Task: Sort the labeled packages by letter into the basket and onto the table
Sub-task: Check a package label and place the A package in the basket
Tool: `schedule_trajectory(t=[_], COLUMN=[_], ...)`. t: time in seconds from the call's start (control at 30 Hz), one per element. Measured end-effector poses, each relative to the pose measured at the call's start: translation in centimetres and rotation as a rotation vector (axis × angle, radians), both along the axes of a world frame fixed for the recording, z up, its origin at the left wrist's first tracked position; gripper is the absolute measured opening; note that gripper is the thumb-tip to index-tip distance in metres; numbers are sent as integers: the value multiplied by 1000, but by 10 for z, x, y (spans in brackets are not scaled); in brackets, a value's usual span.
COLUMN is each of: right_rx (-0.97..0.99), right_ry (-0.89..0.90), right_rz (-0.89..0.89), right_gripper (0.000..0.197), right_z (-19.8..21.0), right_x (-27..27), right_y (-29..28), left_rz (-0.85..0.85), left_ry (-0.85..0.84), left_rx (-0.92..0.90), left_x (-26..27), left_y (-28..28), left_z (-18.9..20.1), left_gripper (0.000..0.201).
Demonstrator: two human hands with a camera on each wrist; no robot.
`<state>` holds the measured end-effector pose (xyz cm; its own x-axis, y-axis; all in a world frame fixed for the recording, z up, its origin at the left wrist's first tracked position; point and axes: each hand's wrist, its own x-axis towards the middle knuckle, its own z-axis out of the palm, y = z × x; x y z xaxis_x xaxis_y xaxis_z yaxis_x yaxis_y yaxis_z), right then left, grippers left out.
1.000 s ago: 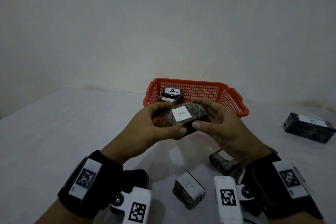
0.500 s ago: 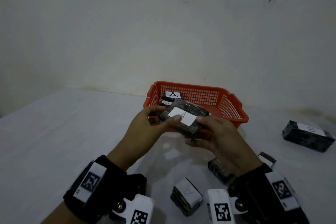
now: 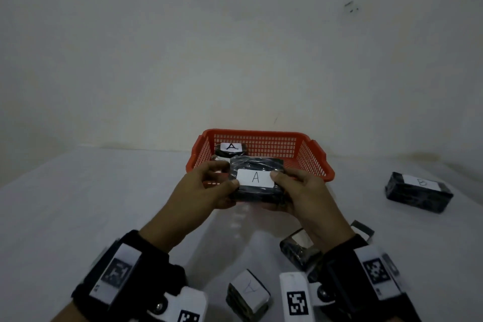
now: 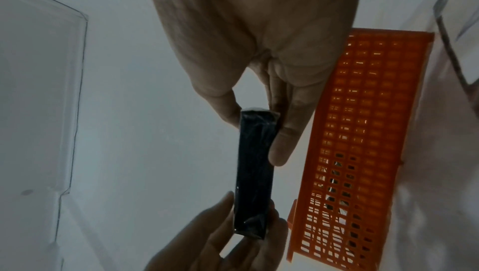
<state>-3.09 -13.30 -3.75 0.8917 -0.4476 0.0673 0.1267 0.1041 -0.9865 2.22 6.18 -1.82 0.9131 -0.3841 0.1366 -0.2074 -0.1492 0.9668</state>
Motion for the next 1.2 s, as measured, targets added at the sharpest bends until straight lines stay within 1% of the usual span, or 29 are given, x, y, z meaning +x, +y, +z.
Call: schedule_trajectory(t=[0.1, 0.17, 0.2, 0.27, 0.37, 0.47, 0.57, 0.7, 0.77, 0.83, 0.9, 0.93, 1.0, 1.1, 1.2], right_rx=[-24, -36, -43, -67, -64, -121, -191, -285, -288, -233, -202, -219, -292, -341, -372], right_ry=[47, 58, 54, 68, 147, 244, 318, 420, 450, 463, 471, 483, 511, 581, 593], right_rz=[-69, -63, -51, -40, -59, -57, -66, -84, -74, -55, -52, -52, -59, -53, -74], right_gripper=[27, 20, 14, 10, 17, 13, 12, 13, 19, 15, 11, 11, 14, 23, 14], right_z=[14, 33, 44, 66, 94, 109, 109, 90, 76, 74, 75, 74, 71, 64, 58], right_x=[9, 16, 20, 35, 64, 89, 116, 163, 193, 202, 205, 207, 212, 217, 218], right_y=[-12, -22, -27, -40, -61, -81, -98, -126, -143, -139, -129, -127, -126, -129, -132], left_rz=[-45, -18, -3, 7, -27, -19, -20, -39, -41, -46, -44, -43, -37, -44, -77], left_ry=[-77, -109, -114, -80, 24, 101, 171, 234, 284, 302, 274, 252, 239, 199, 65], left_rx=[96, 133, 140, 148, 147, 176, 209, 277, 264, 296, 356, 377, 411, 452, 600], left_x=[6, 22, 33, 57, 92, 127, 159, 194, 212, 229, 241, 247, 254, 253, 248], left_y=[-17, -30, -37, -53, -82, -111, -133, -149, -153, -157, -160, -162, -165, -169, -174], left_z=[30, 47, 53, 63, 72, 78, 77, 69, 63, 56, 48, 44, 39, 40, 39], left_gripper=[21, 12, 12, 19, 25, 36, 37, 36, 37, 35, 26, 20, 17, 17, 29])
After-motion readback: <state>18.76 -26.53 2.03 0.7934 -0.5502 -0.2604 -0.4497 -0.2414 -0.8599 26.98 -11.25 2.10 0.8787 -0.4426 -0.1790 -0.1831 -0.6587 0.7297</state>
